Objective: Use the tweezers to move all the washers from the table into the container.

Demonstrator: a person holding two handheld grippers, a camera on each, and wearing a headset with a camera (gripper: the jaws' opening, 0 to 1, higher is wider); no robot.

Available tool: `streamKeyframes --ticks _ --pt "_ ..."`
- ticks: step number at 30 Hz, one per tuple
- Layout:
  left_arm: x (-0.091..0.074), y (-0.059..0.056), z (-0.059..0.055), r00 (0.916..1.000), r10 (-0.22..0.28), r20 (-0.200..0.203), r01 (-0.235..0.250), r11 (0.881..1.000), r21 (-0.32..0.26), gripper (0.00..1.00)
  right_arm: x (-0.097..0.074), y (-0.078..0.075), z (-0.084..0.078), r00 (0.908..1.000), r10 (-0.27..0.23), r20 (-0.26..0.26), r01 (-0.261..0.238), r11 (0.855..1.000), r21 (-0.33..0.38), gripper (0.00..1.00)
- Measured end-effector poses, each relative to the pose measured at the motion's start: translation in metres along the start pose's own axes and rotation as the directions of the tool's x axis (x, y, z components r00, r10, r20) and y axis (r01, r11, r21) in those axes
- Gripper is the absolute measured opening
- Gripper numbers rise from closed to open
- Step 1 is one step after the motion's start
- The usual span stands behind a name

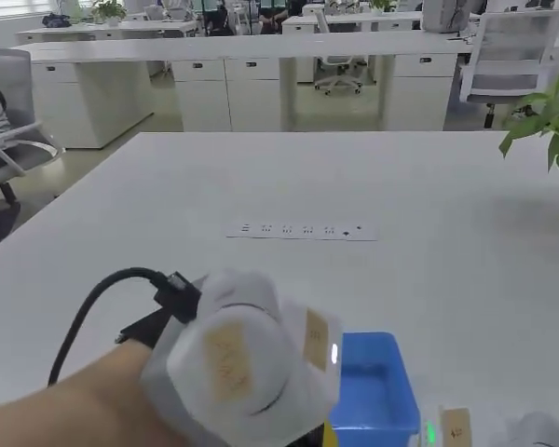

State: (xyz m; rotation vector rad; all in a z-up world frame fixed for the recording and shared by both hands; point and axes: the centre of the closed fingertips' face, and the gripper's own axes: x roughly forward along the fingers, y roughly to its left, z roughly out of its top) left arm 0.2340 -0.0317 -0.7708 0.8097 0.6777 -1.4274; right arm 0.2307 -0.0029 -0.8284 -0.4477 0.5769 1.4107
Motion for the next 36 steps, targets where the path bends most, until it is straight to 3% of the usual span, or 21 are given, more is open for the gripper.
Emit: streamKeyframes --ticks 3,8,12,15,18,20,21,22,25,27,29,30,31,32,33,34,35,36 --pt "0.0 0.005 0.0 0.9998 0.022 -0.004 -0.022 1.0 -0.003 0.0 0.002 -0.004 -0.002 0.9995 -0.02 -0.023 0.019 1.0 -0.013 0.08" --pt "0.001 0.009 0.0 0.9991 0.042 0.004 -0.042 0.999 -0.013 0.0 0.003 -0.007 0.0 0.9997 -0.022 -0.005 0.022 0.999 0.033 0.04" --pt "0.001 0.015 0.001 0.994 0.102 0.041 -0.098 0.992 -0.077 0.01 0.001 -0.011 -0.001 0.9998 -0.012 0.014 0.01 0.992 0.126 0.03" --pt "-0.006 0.022 -0.002 0.9806 0.178 0.082 -0.166 0.976 -0.141 0.08 0.001 -0.014 0.0 0.9988 -0.013 0.048 0.004 0.981 0.196 0.02" --pt "-0.016 0.024 -0.006 0.9609 0.238 0.142 -0.196 0.947 -0.255 0.11 0.0 -0.017 -0.001 0.9973 -0.021 0.07 0.003 0.969 0.246 0.02" --pt "-0.024 0.023 -0.009 0.9405 0.282 0.189 -0.205 0.915 -0.348 0.17 -0.001 -0.02 -0.001 0.9953 -0.026 0.093 -0.003 0.954 0.301 0.02" --pt "-0.029 0.023 -0.012 0.9247 0.318 0.21 -0.217 0.893 -0.394 0.21 -0.002 -0.022 -0.002 0.9942 -0.028 0.104 -0.007 0.946 0.323 0.02" --pt "-0.032 0.021 -0.015 0.9178 0.332 0.217 -0.218 0.88 -0.422 0.25 -0.002 -0.022 -0.002 0.9934 -0.023 0.112 -0.017 0.937 0.348 0.02" --pt "-0.039 0.012 -0.03 0.8941 0.395 0.211 -0.25 0.831 -0.497 0.3 -0.005 -0.025 -0.002 0.9872 -0.031 0.157 -0.037 0.909 0.415 0.02" --pt "-0.04 0.003 -0.038 0.8758 0.435 0.209 -0.261 0.791 -0.553 0.34 -0.007 -0.027 -0.001 0.9807 -0.033 0.193 -0.063 0.88 0.471 0.02" --pt "-0.041 -0.006 -0.044 0.8416 0.492 0.223 -0.262 0.733 -0.628 0.4 -0.009 -0.03 -0.002 0.9774 -0.046 0.206 -0.066 0.861 0.505 0.02" --pt "-0.041 -0.011 -0.046 0.8217 0.517 0.239 -0.241 0.696 -0.677 0.44 -0.011 -0.031 -0.002 0.9762 -0.047 0.212 -0.072 0.851 0.521 0.02" --pt "-0.041 -0.013 -0.047 0.8155 0.525 0.244 -0.232 0.683 -0.693 0.48 -0.012 -0.031 -0.002 0.9755 -0.048 0.215 -0.074 0.847 0.526 0.02" --pt "-0.043 -0.016 -0.05 0.7938 0.553 0.252 -0.213 0.642 -0.737 0.51 -0.014 -0.033 -0.001 0.9725 -0.054 0.226 -0.078 0.841 0.536 0.02" --pt "-0.044 -0.018 -0.052 0.7822 0.569 0.253 -0.212 0.625 -0.751 0.54 -0.015 -0.033 -0.001 0.9721 -0.052 0.229 -0.082 0.839 0.538 0.02" --pt "-0.046 -0.021 -0.056 0.7702 0.587 0.248 -0.21 0.602 -0.77 0.56 -0.017 -0.034 0.0 0.9713 -0.053 0.232 -0.085 0.834 0.546 0.02" --pt "-0.046 -0.023 -0.059 0.7671 0.594 0.243 -0.217 0.596 -0.773 0.58 -0.019 -0.035 0.0 0.9711 -0.056 0.232 -0.082 0.834 0.545 0.02" --pt "-0.048 -0.024 -0.065 0.7593 0.612 0.22 -0.24 0.578 -0.78 0.6 -0.02 -0.036 0.0 0.9716 -0.055 0.23 -0.082 0.833 0.547 0.02"
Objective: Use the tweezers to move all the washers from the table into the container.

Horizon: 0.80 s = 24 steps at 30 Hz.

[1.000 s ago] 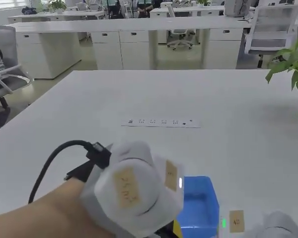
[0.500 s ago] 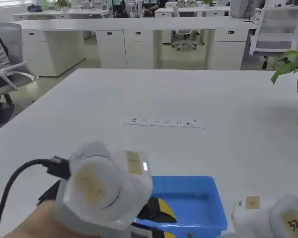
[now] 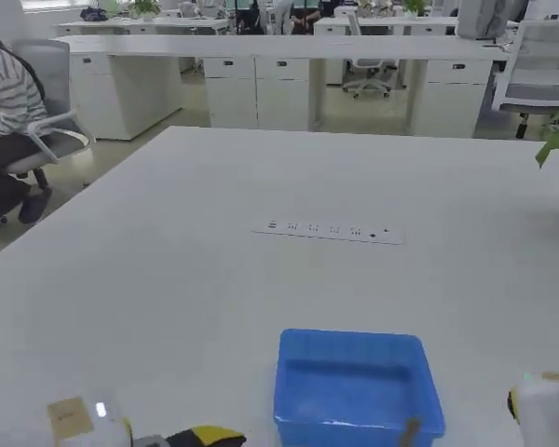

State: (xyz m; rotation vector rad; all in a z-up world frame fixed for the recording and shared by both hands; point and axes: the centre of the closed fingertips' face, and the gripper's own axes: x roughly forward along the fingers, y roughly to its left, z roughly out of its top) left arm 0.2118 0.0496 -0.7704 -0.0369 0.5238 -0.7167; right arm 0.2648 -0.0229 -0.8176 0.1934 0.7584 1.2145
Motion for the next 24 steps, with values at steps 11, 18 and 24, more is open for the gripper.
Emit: streamKeyframes --ticks 11,18,24 --pt "-0.005 0.021 0.004 0.9768 0.187 0.104 -0.194 0.979 0.063 0.85 -0.018 0.004 0.026 0.9996 -0.005 0.026 0.006 0.999 -0.033 0.02" --pt "-0.008 0.024 0.013 0.9632 0.213 0.164 -0.23 0.969 0.092 0.95 -0.027 0.006 0.042 0.9992 -0.026 0.031 0.029 0.995 -0.092 0.02" --pt "-0.011 0.031 0.014 0.9526 0.248 0.176 -0.266 0.96 0.088 0.99 -0.034 0.001 0.055 0.9971 -0.045 0.061 0.052 0.993 -0.106 0.02"
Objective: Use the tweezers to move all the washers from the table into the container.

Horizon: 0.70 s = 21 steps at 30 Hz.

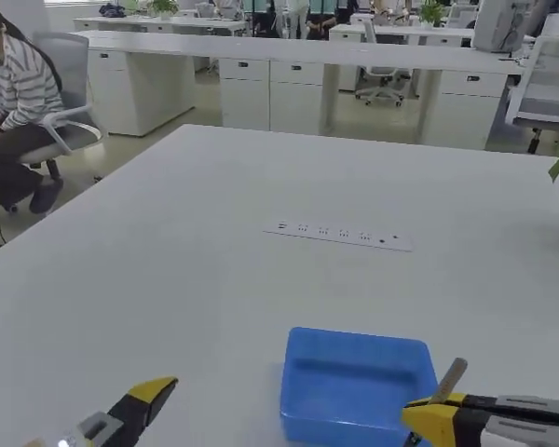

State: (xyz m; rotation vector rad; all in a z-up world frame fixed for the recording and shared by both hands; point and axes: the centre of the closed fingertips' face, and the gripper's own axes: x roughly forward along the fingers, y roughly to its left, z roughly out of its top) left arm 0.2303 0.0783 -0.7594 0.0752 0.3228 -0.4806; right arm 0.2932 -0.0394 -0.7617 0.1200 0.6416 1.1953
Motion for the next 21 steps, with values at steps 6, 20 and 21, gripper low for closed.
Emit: streamKeyframes --ticks 6,20,21 --pt "-0.002 0.005 0.003 0.9995 0.015 0.028 -0.015 1.0 -0.015 0.98 -0.002 -0.013 0.015 0.9993 -0.032 0.021 0.033 0.999 -0.021 0.03" --pt "-0.007 0.014 0.007 0.9969 0.056 0.056 -0.054 0.998 -0.035 0.93 0.018 -0.06 0.023 0.992 -0.126 0.001 0.126 0.989 -0.078 0.03" --pt "-0.007 0.013 0.005 0.9977 0.051 0.044 -0.05 0.998 -0.033 0.92 0.02 -0.065 0.022 0.9907 -0.136 -0.003 0.135 0.988 -0.077 0.03"
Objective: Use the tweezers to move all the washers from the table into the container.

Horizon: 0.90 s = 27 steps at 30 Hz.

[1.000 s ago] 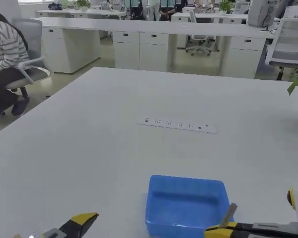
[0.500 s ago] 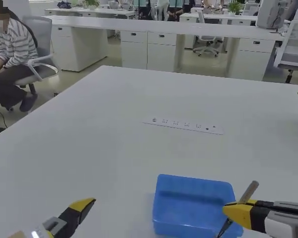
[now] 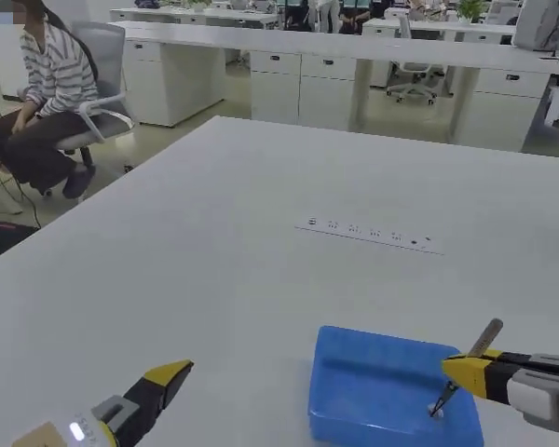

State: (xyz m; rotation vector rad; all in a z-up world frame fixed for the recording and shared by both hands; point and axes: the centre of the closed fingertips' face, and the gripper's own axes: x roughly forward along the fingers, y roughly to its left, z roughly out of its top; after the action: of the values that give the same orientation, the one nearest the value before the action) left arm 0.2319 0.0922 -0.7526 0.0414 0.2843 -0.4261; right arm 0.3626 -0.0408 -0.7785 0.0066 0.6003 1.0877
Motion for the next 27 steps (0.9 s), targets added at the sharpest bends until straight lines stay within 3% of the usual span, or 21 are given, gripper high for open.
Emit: streamKeyframes --ticks 11,27 --pt "0.002 0.001 -0.001 1.0 0.001 -0.004 -0.001 1.0 -0.005 0.93 0.016 -0.025 -0.013 0.9973 -0.061 -0.041 0.06 0.998 -0.015 0.03" --pt "0.003 0.002 -0.003 0.9999 -0.004 -0.014 0.003 1.0 -0.016 0.92 0.026 -0.026 -0.024 0.9947 -0.061 -0.083 0.054 0.995 -0.088 0.03"
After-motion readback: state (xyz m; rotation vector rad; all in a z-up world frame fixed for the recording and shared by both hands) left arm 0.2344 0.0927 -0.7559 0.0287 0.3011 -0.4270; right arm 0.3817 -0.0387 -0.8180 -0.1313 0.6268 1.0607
